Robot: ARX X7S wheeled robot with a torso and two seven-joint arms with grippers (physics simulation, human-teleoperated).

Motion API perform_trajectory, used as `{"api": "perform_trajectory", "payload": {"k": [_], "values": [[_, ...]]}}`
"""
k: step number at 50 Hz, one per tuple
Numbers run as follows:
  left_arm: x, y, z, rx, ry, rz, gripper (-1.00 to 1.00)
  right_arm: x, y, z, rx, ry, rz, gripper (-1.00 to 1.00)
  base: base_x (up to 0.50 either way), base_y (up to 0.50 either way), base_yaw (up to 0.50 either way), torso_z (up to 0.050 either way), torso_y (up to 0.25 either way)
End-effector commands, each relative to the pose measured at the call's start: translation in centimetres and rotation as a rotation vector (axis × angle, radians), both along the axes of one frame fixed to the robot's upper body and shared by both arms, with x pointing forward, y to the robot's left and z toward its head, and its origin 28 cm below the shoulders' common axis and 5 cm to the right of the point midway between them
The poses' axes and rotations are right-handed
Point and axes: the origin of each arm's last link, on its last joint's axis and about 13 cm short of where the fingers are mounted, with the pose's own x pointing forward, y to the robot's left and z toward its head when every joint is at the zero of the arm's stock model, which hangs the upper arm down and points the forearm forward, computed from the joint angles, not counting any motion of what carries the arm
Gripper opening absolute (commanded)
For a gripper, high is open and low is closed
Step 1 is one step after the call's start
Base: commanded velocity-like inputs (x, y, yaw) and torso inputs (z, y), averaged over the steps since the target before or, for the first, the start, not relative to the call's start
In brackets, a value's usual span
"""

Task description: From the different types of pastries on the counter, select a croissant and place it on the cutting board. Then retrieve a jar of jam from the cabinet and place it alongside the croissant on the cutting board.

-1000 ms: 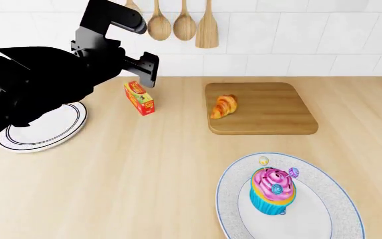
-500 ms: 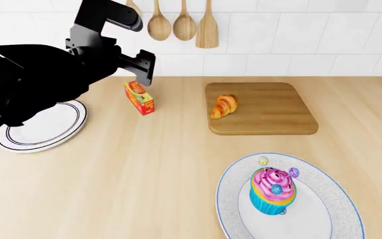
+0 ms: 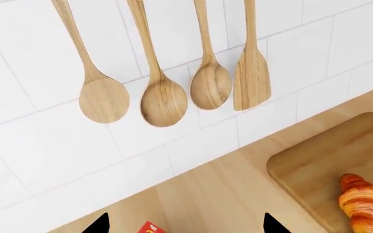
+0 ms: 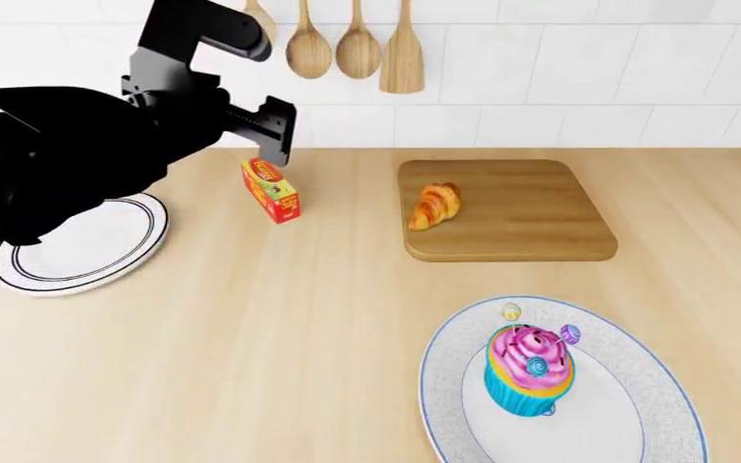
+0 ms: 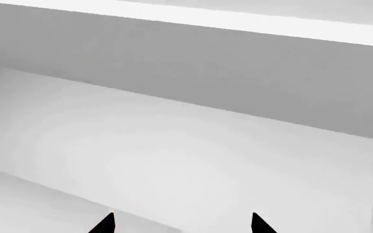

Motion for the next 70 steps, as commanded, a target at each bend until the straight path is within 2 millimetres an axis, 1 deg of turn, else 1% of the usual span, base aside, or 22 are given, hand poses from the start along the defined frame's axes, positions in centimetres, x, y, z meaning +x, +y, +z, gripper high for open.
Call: {"api": "perform_trajectory", "payload": {"k": [1, 5, 27, 32, 44, 49, 70], "values": [[0.0, 0.2, -0.1, 0.002, 0.004, 0.007, 1.00, 0.7, 0.0, -0.8, 0.057, 0.093, -0.013, 1.00, 0.00, 0.00, 0.00, 0.000, 0.000], [0.0, 0.2, -0.2, 0.004, 0.007, 0.010, 1.00, 0.9, 0.0, -1.3, 0.074, 0.153, -0.014, 1.00, 0.00, 0.00, 0.00, 0.000, 0.000], [-0.2, 0.5, -0.4, -0.003, 0.013, 0.021, 1.00, 1.7, 0.1, -1.8, 0.082, 0.208, -0.079, 1.00, 0.00, 0.00, 0.00, 0.000, 0.000], [-0.2, 0.6, -0.3, -0.004, 0.013, 0.023, 1.00, 1.9, 0.1, -2.1, 0.068, 0.248, -0.089, 1.00, 0.00, 0.00, 0.00, 0.000, 0.000], [-0.2, 0.6, -0.4, -0.005, 0.015, 0.026, 1.00, 2.3, 0.9, -2.4, 0.064, 0.286, 0.024, 1.00, 0.00, 0.00, 0.00, 0.000, 0.000], [-0.2, 0.6, -0.4, -0.004, 0.015, 0.026, 1.00, 2.6, 1.2, -2.6, 0.064, 0.297, 0.036, 1.00, 0.00, 0.00, 0.00, 0.000, 0.000], [-0.2, 1.0, -0.6, -0.002, 0.019, 0.033, 1.00, 4.4, 1.2, -3.7, 0.045, 0.348, -0.052, 1.00, 0.00, 0.00, 0.00, 0.000, 0.000]]}}
